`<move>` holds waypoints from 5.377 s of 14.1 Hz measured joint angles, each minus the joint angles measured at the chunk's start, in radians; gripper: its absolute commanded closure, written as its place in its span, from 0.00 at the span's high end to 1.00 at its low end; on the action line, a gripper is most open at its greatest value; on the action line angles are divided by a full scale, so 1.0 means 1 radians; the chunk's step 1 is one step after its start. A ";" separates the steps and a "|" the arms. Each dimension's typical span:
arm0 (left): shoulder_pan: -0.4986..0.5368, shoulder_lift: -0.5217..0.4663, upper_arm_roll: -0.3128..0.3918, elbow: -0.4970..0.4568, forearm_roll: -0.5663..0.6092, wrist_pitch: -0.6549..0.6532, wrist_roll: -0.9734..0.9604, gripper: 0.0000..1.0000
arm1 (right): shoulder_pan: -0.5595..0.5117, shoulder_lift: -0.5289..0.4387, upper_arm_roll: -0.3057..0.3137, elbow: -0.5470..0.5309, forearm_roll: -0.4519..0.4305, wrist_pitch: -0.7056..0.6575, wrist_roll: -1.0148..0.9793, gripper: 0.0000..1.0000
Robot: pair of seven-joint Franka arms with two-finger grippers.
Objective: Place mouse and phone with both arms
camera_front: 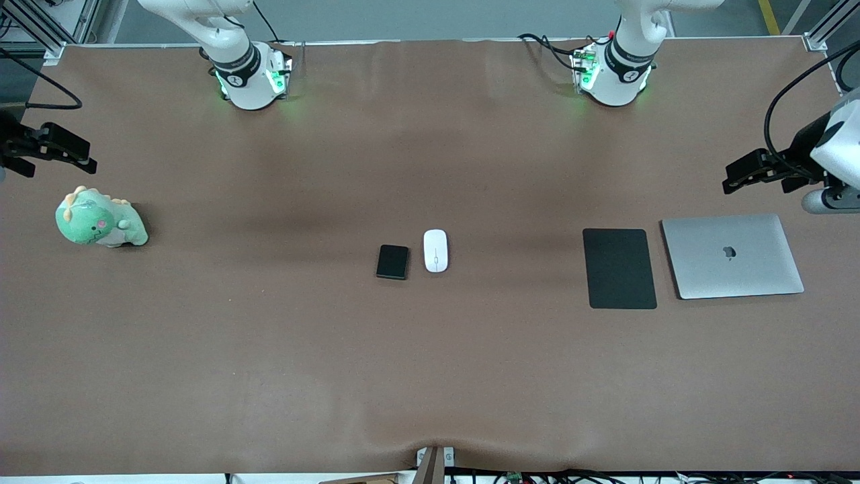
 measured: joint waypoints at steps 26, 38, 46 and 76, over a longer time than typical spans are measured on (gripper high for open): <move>-0.680 0.637 -0.092 0.158 0.100 0.553 -0.869 1.00 | 0.002 0.160 0.012 0.025 0.020 0.055 0.000 1.00; -0.675 0.814 -0.094 0.158 0.102 0.698 -0.829 1.00 | 0.021 0.275 0.018 0.024 0.069 0.062 -0.003 1.00; -0.674 0.826 -0.095 0.173 0.084 0.711 -0.830 0.38 | 0.064 0.308 0.020 0.025 0.095 0.091 -0.003 1.00; 0.027 0.132 -0.003 0.113 -0.026 -0.108 -0.162 0.37 | 0.547 0.600 0.024 -0.111 0.182 0.677 0.613 1.00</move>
